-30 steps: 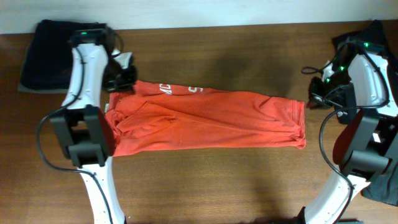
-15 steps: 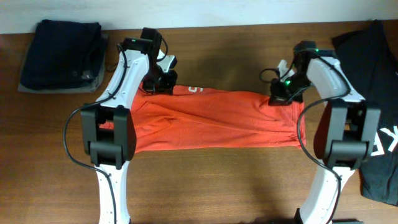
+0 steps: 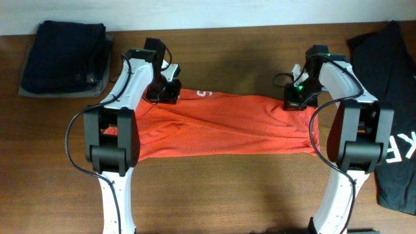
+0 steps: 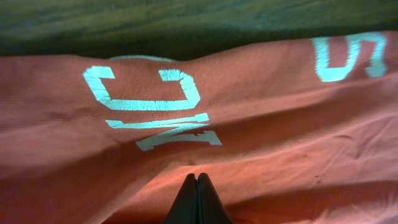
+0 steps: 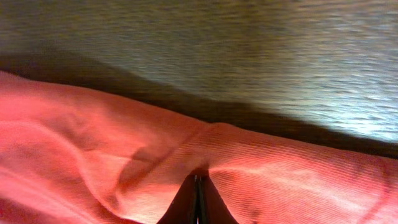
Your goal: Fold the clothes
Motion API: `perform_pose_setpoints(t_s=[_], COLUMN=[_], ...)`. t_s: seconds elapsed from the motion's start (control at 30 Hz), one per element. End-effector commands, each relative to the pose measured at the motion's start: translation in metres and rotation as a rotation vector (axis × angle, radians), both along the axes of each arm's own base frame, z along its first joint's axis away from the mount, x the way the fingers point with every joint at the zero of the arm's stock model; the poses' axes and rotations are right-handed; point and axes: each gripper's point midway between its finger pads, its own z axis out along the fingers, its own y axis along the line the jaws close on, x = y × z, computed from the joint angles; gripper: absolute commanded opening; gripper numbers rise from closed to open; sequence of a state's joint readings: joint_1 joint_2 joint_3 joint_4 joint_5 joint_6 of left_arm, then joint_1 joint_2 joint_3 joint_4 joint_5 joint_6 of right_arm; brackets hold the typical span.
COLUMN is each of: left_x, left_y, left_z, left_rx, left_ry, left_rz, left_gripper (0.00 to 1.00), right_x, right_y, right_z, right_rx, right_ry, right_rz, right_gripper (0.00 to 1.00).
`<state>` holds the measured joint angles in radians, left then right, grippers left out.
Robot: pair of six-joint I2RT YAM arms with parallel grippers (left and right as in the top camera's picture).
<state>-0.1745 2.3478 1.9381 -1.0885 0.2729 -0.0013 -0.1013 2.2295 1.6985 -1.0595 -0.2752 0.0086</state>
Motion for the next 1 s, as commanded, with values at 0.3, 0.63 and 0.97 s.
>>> perform_pose_setpoints(t_s=[0.3, 0.63, 0.97], left_x=[-0.012, -0.005, 0.013], left_y=[0.042, 0.078, 0.091], left_z=[-0.03, -0.03, -0.017], left_rx=[0.082, 0.079, 0.102], left_ry=[0.059, 0.051, -0.01], left_rz=[0.069, 0.133, 0.149], left_gripper=[0.01, 0.01, 0.0], right_x=[-0.01, -0.004, 0.031], right_y=[-0.047, -0.086, -0.105], right_z=[-0.024, -0.04, -0.003], right_rx=[-0.099, -0.179, -0.222], right_ry=[0.066, 0.044, -0.058], right_rz=[-0.078, -0.136, -0.167], right_gripper=[0.05, 0.05, 0.05])
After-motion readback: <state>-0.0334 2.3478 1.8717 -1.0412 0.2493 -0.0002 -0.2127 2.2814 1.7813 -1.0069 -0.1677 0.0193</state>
